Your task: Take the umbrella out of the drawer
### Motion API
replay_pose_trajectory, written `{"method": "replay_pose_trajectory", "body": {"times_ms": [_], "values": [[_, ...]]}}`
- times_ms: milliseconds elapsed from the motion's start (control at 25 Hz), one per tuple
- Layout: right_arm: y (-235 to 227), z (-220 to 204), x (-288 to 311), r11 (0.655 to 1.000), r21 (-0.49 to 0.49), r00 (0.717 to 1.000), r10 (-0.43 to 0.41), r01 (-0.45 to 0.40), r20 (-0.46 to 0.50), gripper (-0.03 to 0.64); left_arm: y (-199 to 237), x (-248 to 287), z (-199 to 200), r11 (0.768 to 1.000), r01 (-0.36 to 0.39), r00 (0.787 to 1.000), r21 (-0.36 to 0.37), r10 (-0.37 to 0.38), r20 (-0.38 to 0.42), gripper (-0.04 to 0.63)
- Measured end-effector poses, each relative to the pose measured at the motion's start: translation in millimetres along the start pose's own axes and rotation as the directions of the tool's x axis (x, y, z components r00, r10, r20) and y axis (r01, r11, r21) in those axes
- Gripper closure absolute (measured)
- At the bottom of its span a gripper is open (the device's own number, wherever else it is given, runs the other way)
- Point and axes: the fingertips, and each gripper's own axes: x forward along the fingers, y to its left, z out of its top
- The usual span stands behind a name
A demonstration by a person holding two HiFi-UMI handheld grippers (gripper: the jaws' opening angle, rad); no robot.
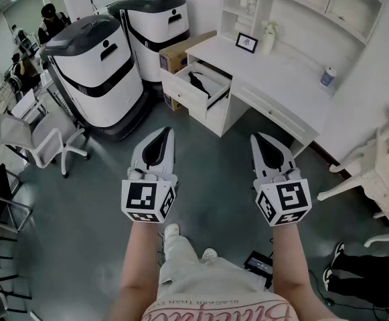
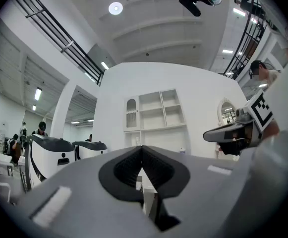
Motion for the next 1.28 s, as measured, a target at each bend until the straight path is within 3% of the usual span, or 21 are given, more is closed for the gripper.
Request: {"method": "replay_pose_trajectory", "body": {"times_ms": [240, 640, 840, 1280], "values": [[-15, 10, -23, 1.000, 0.000, 1.000, 0.005, -0.005, 0.016, 0.609, -28, -3, 24, 0.999, -0.010, 1.000, 0.037, 0.009, 0.011, 0.588], [-35, -2, 7, 0.998, 0.067, 0.999, 0.009, -0.011, 0.038, 0.609, -7, 27, 11, 0.999, -0.037, 0.999, 0.031, 0.036, 0.005, 0.588], [-51, -18, 60, 0.999, 0.048, 1.000, -0.005, 0.004, 0.008, 0.609, 24, 73, -9, 0.999, -0.034, 0.999, 0.012, 0.034, -0.001, 0.588], [-79, -33, 233, 1.000, 0.027, 0.999, -0.010, 0.011, -0.041, 0.609, 139, 208, -44, 0.999, -0.021, 1.000, -0.029, 0.020, -0.010, 0.588]]}}
